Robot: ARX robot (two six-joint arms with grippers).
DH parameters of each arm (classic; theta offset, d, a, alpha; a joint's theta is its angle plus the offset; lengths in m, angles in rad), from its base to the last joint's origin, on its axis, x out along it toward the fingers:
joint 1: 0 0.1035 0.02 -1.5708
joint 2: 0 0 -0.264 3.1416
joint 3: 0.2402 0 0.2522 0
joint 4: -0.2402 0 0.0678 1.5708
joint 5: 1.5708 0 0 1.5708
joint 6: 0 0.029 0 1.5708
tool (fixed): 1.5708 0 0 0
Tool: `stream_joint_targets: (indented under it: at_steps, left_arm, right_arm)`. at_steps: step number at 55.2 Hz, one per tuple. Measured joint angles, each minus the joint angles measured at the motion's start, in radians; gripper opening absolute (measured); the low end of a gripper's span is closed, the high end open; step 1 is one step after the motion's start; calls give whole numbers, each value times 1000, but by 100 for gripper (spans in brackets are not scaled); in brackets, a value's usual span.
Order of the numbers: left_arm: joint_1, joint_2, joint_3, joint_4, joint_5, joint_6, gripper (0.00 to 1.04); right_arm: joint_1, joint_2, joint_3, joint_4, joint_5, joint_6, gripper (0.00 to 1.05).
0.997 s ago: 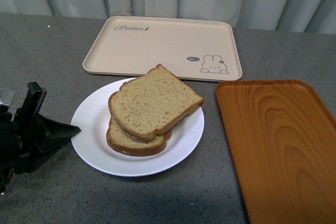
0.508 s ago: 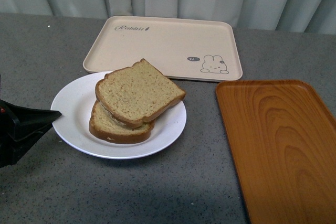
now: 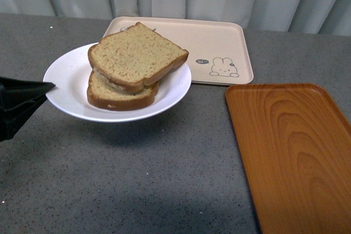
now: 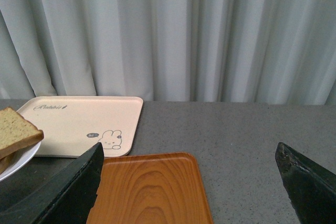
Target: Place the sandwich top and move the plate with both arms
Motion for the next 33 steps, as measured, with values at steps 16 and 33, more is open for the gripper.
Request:
stream_joint_targets:
  at_steps: [16, 33]
  left_arm:
    - [-74, 78, 279, -138, -113, -55, 4]
    - [-158, 215, 541, -258, -194, -98, 4]
  right_arm:
    - [0, 0, 0, 0, 0, 0, 96]
    - [0, 0, 0, 0, 0, 0, 96]
